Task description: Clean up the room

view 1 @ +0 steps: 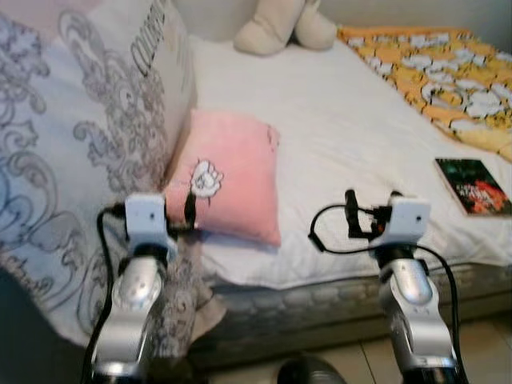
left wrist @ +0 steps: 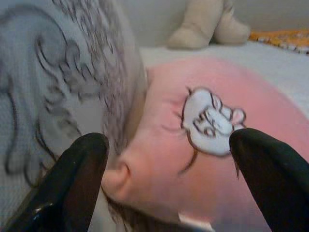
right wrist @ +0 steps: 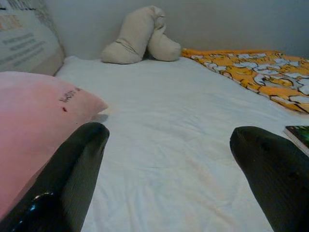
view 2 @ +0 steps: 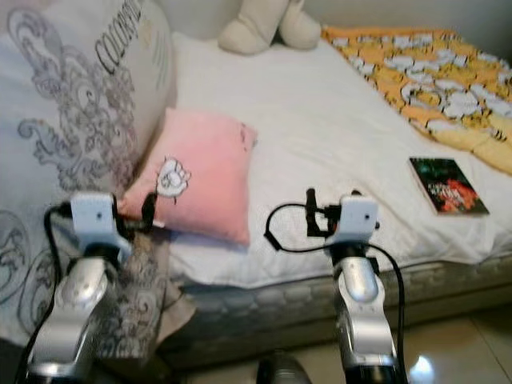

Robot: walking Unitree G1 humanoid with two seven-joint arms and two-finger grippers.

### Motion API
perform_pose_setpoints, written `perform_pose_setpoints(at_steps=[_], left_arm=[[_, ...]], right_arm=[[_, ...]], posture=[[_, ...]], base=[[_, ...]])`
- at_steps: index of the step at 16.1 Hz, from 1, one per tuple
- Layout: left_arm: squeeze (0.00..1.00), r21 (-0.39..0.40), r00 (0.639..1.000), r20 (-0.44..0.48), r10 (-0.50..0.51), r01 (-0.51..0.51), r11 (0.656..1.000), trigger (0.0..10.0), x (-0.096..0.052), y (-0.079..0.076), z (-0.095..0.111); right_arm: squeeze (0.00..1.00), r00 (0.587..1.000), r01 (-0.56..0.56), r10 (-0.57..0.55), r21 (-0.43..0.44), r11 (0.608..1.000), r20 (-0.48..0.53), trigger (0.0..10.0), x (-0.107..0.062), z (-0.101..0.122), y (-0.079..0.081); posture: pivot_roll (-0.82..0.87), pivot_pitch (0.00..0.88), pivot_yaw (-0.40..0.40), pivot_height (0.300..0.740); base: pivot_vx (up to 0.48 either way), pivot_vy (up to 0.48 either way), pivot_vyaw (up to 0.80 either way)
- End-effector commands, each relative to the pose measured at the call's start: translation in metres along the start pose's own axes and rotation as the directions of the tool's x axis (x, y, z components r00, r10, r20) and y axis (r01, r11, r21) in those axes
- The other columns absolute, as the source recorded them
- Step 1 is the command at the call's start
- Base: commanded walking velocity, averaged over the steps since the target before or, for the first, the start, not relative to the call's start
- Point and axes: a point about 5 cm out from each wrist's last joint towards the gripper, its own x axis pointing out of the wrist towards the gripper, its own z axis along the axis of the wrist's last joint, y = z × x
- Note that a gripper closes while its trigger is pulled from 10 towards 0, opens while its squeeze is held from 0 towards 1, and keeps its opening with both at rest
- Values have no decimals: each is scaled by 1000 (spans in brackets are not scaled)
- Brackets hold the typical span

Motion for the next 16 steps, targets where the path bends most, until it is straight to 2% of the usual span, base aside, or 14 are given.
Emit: perform_pose_setpoints(at_steps=[1, 6, 7, 8, 9, 11, 16], left_arm=[[1000, -17, 999, -12, 29, -30, 999, 10000, -1, 7, -1], [1000, -24, 1000, 0, 29, -29, 999, 10000, 7, 4, 3], [0, -41, 1000, 1, 24, -24, 999, 10000, 7, 3, 3], [0, -35, 1000, 6, 12, -12, 999, 10000, 8, 1, 4], [0, -23, 1000, 5, -11, 12, 1000, 10000, 8, -2, 4], [0, -18, 998, 45, -41, 42, 999, 10000, 11, -9, 11], [0, -24, 994, 75, -82, 84, 996, 10000, 13, -13, 15]], right_arm=[[1000, 1000, 13, -13, 12, 1000, 25, 10000, 4, 5, -2], [1000, 999, -38, 38, -14, 999, 25, 10000, 13, 6, 6], [1000, 999, -48, 49, -26, 998, 4, 10000, 16, 3, 7], [624, 998, -60, 60, -38, 997, -4, 10000, 18, 3, 8], [0, 998, -64, 64, -40, 997, 2, 10000, 18, 4, 9], [0, 998, -61, 63, -63, 996, 17, 10000, 22, 7, 8], [0, 999, -48, 49, -71, 996, 14, 10000, 25, 7, 5]], posture=[[-34, 0, -10, 703], [-37, 0, -9, 703], [-38, 0, -12, 703], [-40, 0, -13, 703], [-42, 0, -11, 703], [-55, 0, -3, 703], [-70, 0, 10, 703]], base=[[0, 0, 0], [0, 0, 0], [0, 0, 0], [0, 0, 0], [0, 0, 0], [0, -465, 0], [0, -469, 0]])
